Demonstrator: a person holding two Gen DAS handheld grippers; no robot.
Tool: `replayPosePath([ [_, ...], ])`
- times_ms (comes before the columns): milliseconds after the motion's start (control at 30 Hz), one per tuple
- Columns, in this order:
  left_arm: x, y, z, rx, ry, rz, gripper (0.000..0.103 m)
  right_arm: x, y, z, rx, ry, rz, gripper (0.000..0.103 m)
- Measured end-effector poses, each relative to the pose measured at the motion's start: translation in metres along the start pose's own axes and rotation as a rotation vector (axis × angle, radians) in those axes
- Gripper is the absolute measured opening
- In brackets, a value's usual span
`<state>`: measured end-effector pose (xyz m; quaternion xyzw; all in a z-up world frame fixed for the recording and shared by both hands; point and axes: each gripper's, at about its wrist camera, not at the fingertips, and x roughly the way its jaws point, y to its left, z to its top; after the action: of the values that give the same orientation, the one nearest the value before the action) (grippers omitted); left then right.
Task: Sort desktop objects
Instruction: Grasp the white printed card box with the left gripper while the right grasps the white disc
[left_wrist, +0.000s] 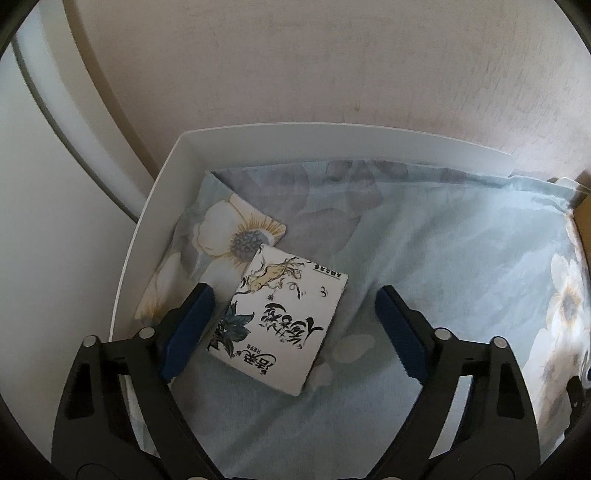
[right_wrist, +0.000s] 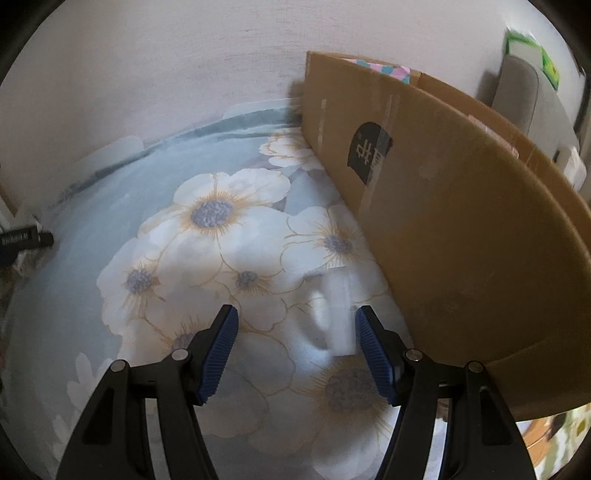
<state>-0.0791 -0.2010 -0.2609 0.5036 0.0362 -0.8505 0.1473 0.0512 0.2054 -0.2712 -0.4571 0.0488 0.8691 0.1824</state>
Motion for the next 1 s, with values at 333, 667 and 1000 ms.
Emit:
replayPosePath([
  [333,-0.013,-0.009,-0.009,0.028,-0.023,-0.042,0.045,-0.001,0.002,0.005,-0.032,-0.018,0.028,0.017],
  [667,-0.034,-0.012,-0.014,0.018,-0.040,-0.072,0.044,-0.007,0.011,0.007,-0.077,-0.031,0.075,0.011],
  [1000,-0.040,-0.002,-0.014,0.010,-0.025,-0.103,0.044,-0.006,0.023,0.005,-0.103,-0.014,0.123,0.010],
])
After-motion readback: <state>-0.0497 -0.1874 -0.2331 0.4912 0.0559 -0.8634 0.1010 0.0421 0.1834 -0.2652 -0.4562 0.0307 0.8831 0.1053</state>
